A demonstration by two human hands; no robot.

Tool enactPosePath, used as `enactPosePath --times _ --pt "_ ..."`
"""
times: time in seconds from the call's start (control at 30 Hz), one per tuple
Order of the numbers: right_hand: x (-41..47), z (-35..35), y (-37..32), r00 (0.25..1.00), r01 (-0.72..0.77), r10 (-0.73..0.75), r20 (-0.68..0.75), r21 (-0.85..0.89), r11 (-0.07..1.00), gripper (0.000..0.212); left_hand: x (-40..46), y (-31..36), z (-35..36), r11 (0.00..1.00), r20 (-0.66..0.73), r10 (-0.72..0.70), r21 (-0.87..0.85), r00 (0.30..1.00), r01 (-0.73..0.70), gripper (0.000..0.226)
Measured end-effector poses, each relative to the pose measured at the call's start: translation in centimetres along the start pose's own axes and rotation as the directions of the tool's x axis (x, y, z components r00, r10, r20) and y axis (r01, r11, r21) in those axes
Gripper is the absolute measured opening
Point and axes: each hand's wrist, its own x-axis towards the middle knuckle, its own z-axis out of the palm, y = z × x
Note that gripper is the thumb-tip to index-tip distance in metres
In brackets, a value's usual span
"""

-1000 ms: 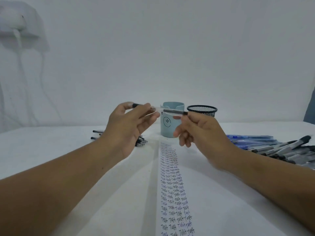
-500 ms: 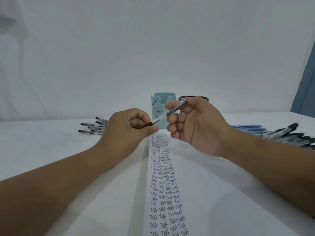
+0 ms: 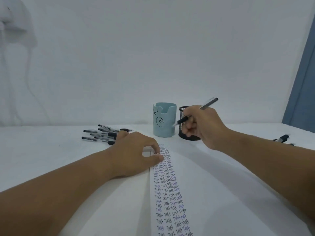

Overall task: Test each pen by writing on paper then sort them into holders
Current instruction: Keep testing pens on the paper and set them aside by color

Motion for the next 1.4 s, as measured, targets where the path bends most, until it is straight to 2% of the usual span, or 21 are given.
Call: enactPosePath --times 0.1,0.13,0.23,0.37,0.5,0.6,0.7,1.03,1.2,1.3,1.4 --pt "0.8 1.0 -0.2 0.983 -0.059 0.080 0.166 -0.130 0.990 0.014 0.1 -0.3 0.2 1.000 0.006 0.001 -0.005 1.000 -0.001 0.036" --pt "1.1 1.5 0.0 0.980 -0.050 0.080 0.181 -0.165 0.985 0.013 0.1 -0.4 0.2 1.000 0.008 0.004 -0.010 1.000 -0.004 0.041" --pt "1.6 2.5 2.0 0.986 0.004 0.028 0.164 -0.194 0.981 0.032 0.3 -1.1 0.4 1.000 0.020 0.013 -0.025 1.000 -0.012 0.056" --pt "1.4 2.3 3.5 0.964 -0.035 0.082 0.251 -0.186 0.982 0.027 0.6 -1.6 0.7 0.999 0.000 0.010 -0.043 1.000 -0.010 0.053" --pt "1.3 2.2 3.8 0.961 0.082 -0.005 0.275 -0.267 0.960 0.036 0.6 -1.5 0.9 0.998 -0.019 0.009 -0.061 1.000 -0.010 0.054" --pt "1.3 2.3 4.3 0.965 0.187 -0.084 0.249 -0.425 0.886 0.038 0.5 -1.4 0.8 0.995 -0.031 0.018 -0.096 0.999 -0.021 0.053" --pt "1.2 2.4 4.3 0.961 0.224 -0.095 0.259 -0.534 0.815 0.035 0.6 -1.2 0.8 0.995 -0.032 0.035 -0.096 0.999 -0.038 0.055" --pt "0.8 2.6 4.0 0.957 0.232 -0.081 0.279 -0.565 0.791 0.028 0.3 -1.0 0.7 0.995 -0.038 0.031 -0.099 0.999 -0.035 0.048" --pt "1.0 2.5 4.2 0.963 0.200 -0.064 0.260 -0.539 0.818 0.036 0.3 -0.9 0.7 0.995 -0.035 0.029 -0.097 0.999 -0.032 0.053" --pt "0.9 2.6 4.1 0.961 0.207 -0.068 0.268 -0.536 0.818 0.034 0.2 -1.0 0.7 0.996 -0.050 0.014 -0.083 0.999 -0.018 0.034" --pt "0.8 2.8 3.9 0.954 0.232 -0.075 0.292 -0.552 0.801 0.028 0.1 -1.1 0.7 0.997 -0.054 0.016 -0.071 0.998 -0.020 0.031"
